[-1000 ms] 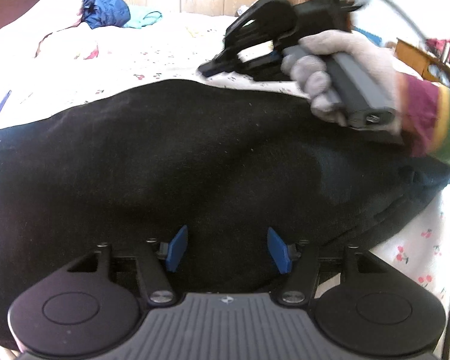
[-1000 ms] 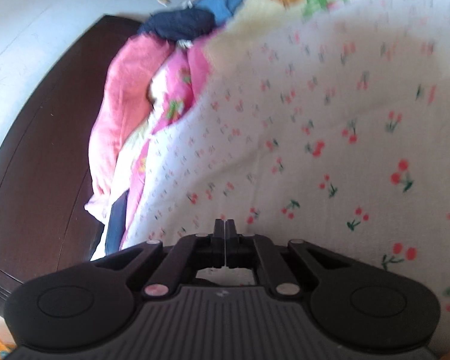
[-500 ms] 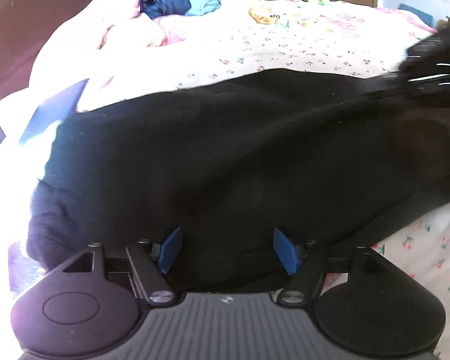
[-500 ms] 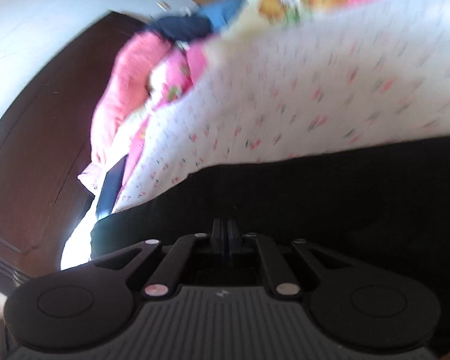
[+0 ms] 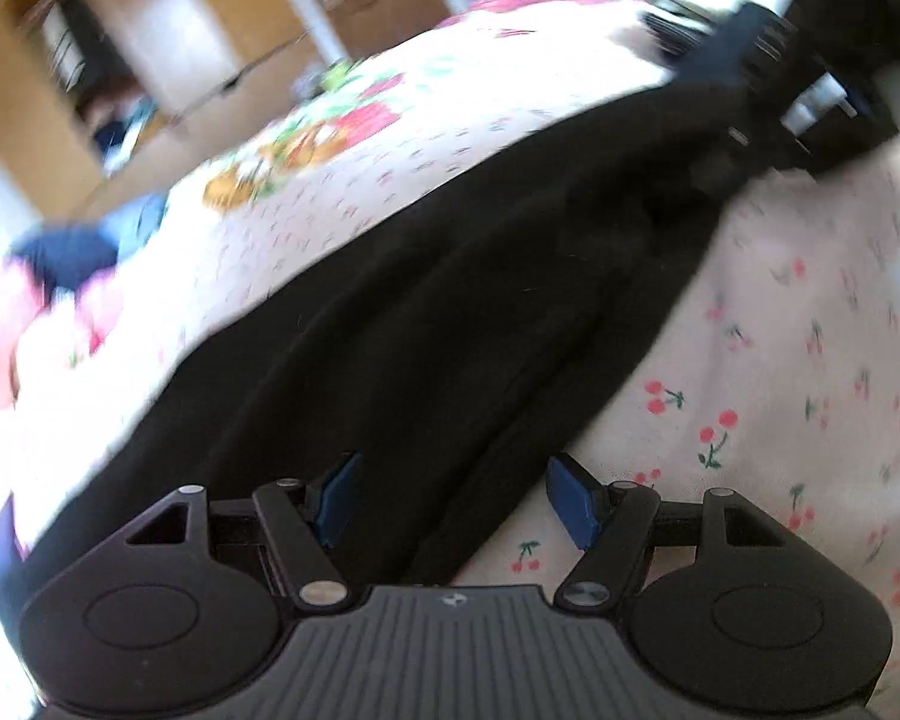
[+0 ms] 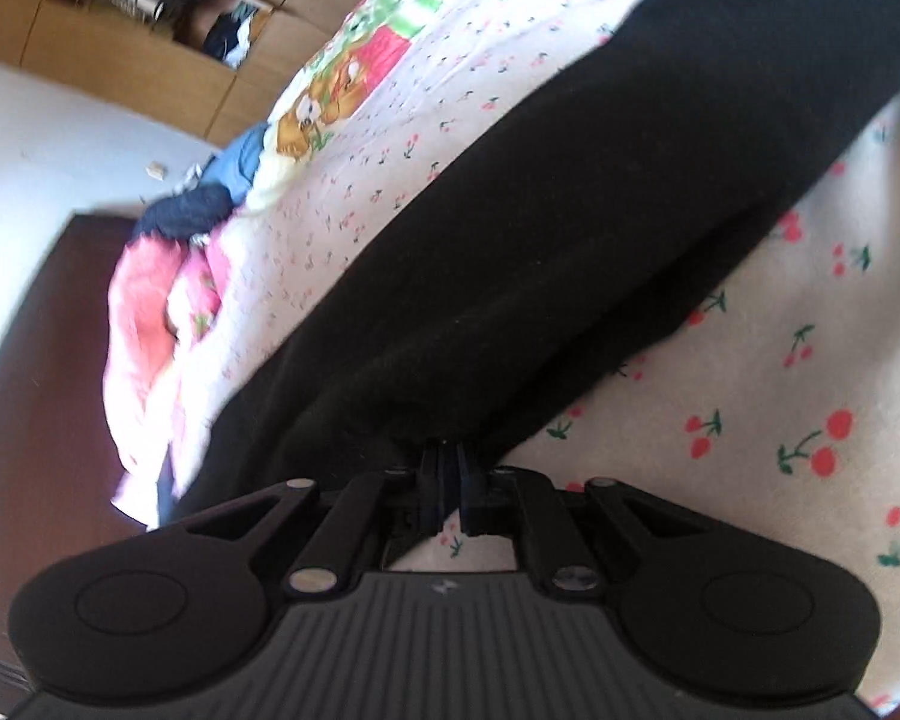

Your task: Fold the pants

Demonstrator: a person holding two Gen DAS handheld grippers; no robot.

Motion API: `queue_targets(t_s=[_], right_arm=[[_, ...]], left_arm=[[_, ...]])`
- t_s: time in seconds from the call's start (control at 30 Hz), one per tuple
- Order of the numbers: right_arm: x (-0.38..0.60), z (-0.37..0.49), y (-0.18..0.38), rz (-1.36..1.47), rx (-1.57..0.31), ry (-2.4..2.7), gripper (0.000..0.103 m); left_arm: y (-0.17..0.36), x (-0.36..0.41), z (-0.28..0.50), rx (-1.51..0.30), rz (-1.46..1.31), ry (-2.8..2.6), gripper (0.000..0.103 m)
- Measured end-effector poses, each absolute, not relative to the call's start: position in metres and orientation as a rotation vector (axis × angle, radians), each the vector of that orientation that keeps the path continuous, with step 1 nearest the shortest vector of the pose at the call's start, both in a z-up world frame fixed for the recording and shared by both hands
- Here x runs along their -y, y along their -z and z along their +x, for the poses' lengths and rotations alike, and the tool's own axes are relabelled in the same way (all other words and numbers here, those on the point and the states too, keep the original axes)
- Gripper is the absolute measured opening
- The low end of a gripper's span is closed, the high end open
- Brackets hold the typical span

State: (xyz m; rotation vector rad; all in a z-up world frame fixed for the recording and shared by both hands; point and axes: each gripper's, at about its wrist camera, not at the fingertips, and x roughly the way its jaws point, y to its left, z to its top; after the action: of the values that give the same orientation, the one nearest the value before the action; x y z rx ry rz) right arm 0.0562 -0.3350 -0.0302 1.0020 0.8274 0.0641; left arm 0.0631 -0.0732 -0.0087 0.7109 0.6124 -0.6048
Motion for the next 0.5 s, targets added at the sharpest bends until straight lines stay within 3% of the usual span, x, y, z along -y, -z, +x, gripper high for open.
queue_targets(t_s=[0.13, 0.23, 0.37, 0.5], right_arm=[[0.337, 0.065, 0.036, 1.047, -0.785, -0.099, 0.009], [0.337, 0.067, 0.039, 1.074, -0.760, -0.108, 0.025], [0.333, 0.074, 0.031, 1.068, -0.729, -0.095, 0.025], [0.331, 0.081, 0.035, 1.083, -0.729, -0.101, 0.026]], left_arm=[[0.003, 0.075, 0.068, -0.625, 0.719, 0.630, 0.080], [0.000, 0.073, 0.072, -0.631, 0.731, 0.646, 0.069], [-0.003, 0.070, 0.074, -0.644, 0.711, 0.682, 0.056], [-0.007, 0.067, 0.084, -0.698, 0.675, 0.729, 0.054]])
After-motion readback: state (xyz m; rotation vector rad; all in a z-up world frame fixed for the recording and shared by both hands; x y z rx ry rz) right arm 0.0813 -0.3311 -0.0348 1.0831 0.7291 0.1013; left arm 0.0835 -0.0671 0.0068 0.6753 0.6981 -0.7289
